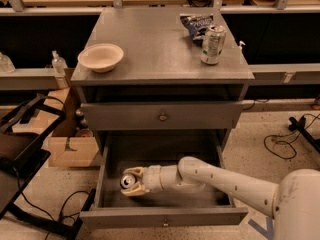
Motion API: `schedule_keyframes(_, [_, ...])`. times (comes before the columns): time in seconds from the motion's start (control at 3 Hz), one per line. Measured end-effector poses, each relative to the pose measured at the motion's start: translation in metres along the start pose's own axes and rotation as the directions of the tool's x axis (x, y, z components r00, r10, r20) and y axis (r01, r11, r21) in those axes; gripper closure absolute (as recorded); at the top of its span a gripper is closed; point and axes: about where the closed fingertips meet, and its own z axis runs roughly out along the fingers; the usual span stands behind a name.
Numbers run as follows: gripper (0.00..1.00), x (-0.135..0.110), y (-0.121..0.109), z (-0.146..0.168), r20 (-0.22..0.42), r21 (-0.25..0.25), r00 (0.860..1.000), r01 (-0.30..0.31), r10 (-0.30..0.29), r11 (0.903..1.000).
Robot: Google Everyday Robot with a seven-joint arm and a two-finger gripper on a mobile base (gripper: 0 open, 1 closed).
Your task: Pick pepsi can from middle drawer and place on counter
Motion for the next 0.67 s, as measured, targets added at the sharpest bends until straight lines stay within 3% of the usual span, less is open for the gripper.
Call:
schedule_keyframes(0.33, [1.00,-0.036,-0.005,-0.034,0.025,0.009,1.000,0.018,-0.018,0.9998])
schedule_keyframes(0.67, [1.00,-0.088,0.004,-0.084,0.019,-0.028,1.000,-0.008,0.009,0.9996])
